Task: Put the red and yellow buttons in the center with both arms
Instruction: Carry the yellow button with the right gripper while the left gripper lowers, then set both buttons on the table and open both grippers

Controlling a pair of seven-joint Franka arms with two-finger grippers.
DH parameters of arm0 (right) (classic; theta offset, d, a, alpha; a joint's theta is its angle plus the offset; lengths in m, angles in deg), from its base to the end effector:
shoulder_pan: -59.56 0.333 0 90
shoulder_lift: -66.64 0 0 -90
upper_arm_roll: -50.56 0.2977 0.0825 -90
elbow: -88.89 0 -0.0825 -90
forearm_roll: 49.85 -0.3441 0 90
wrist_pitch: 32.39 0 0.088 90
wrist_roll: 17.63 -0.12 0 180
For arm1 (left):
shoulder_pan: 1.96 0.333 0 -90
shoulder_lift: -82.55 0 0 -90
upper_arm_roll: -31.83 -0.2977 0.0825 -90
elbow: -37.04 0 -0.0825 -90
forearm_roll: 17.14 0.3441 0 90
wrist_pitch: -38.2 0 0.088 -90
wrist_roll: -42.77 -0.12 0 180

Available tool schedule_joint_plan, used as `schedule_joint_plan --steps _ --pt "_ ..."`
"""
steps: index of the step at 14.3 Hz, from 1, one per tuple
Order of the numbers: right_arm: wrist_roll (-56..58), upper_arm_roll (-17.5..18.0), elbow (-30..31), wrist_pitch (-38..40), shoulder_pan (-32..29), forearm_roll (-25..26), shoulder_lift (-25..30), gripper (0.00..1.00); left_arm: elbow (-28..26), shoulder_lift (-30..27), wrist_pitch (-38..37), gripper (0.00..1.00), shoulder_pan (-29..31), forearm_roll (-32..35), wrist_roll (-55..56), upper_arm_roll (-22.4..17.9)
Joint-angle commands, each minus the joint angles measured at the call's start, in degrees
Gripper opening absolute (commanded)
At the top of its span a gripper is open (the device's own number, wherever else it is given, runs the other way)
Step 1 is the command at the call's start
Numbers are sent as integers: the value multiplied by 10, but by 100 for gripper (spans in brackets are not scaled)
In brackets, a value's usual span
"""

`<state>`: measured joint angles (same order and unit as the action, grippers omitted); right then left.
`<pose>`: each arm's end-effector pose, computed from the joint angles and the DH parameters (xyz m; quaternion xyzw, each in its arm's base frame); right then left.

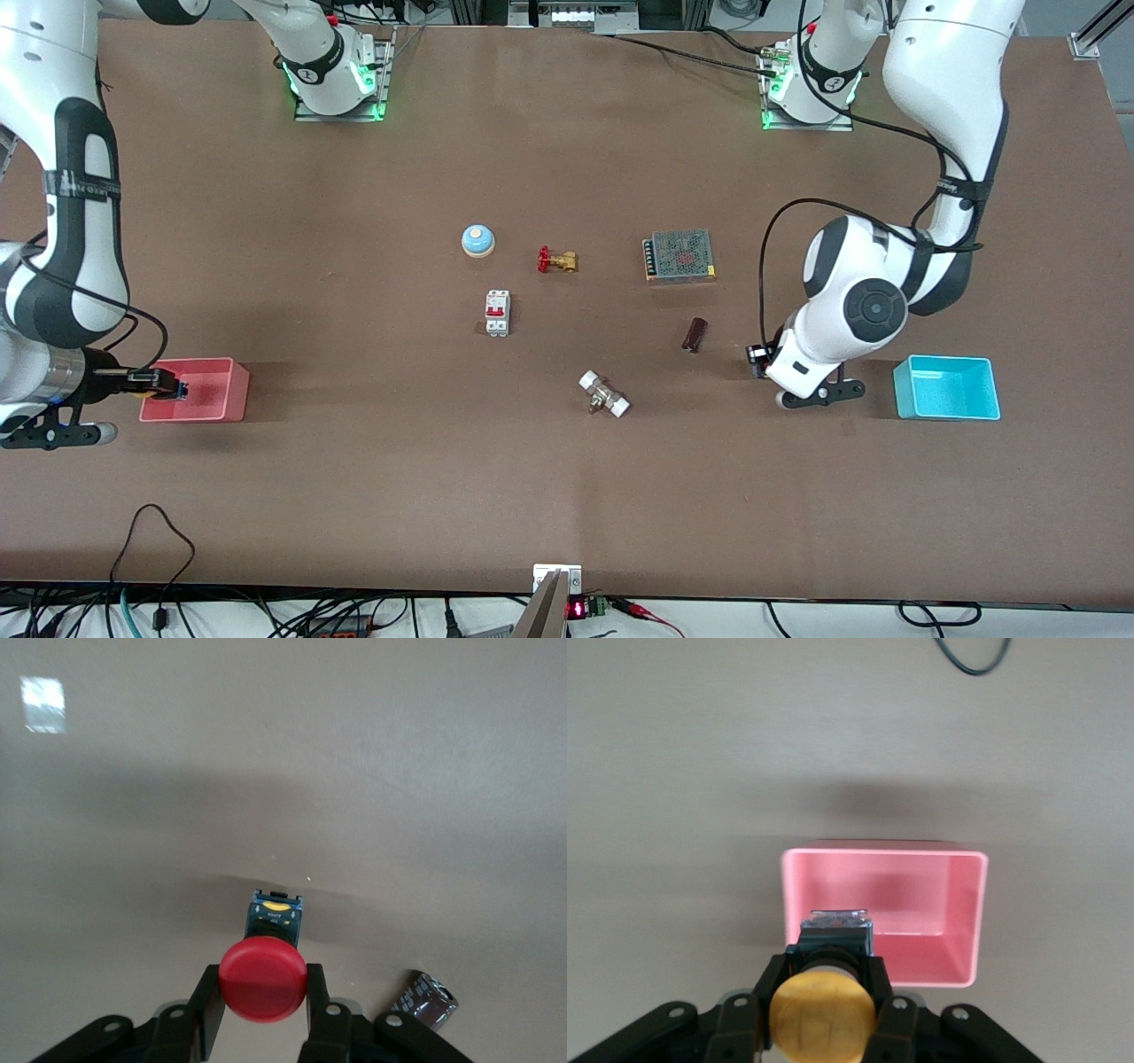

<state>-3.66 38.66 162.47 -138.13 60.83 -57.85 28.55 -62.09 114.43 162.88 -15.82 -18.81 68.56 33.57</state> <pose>0.6694 -0.0815 0.3438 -0.9987 -0.0258 0.0435 0.0111 0.5927 -0.1654 0.2499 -0.9933 -0.0994 0.0585 0.0011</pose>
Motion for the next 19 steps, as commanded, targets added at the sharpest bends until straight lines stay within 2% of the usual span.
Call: schedule_joint_plan --steps 1,3,5,6,7,9,10,12,13,14,19 --pt "-51 6 11 9 46 -6 1 22 -7 3 10 23 -13 -11 12 -5" --pt "-121 11 16 7 96 -6 0 17 -7 7 10 27 -18 -11 12 -5" --pt "-166 12 17 3 140 -6 -3 16 -7 8 10 42 -18 -10 12 -5" --pt "-171 12 17 0 162 -7 -9 15 -6 8 10 57 -17 -10 12 -5" --pt "-180 13 17 -3 174 -10 -16 15 -4 8 10 68 -17 -10 11 -5" --pt "-192 13 28 -7 191 -66 -28 15 1 4 7 81 -15 -10 11 -5" --pt "-192 13 34 -13 196 -82 -33 15 2 -1 6 85 -12 -10 6 -6" --pt "-193 12 38 -24 216 -83 -47 15 3 -20 5 90 -2 -10 1 -9" --pt "-196 12 45 -37 222 -83 -50 15 2 -33 1 97 4 -6 -4 -9" --pt "-200 12 54 -51 227 -83 -52 15 1 -45 -2 100 6 -5 -17 -12" --pt "-243 11 95 -114 256 -76 -60 15 1 -111 -58 100 51 2 -88 -15"
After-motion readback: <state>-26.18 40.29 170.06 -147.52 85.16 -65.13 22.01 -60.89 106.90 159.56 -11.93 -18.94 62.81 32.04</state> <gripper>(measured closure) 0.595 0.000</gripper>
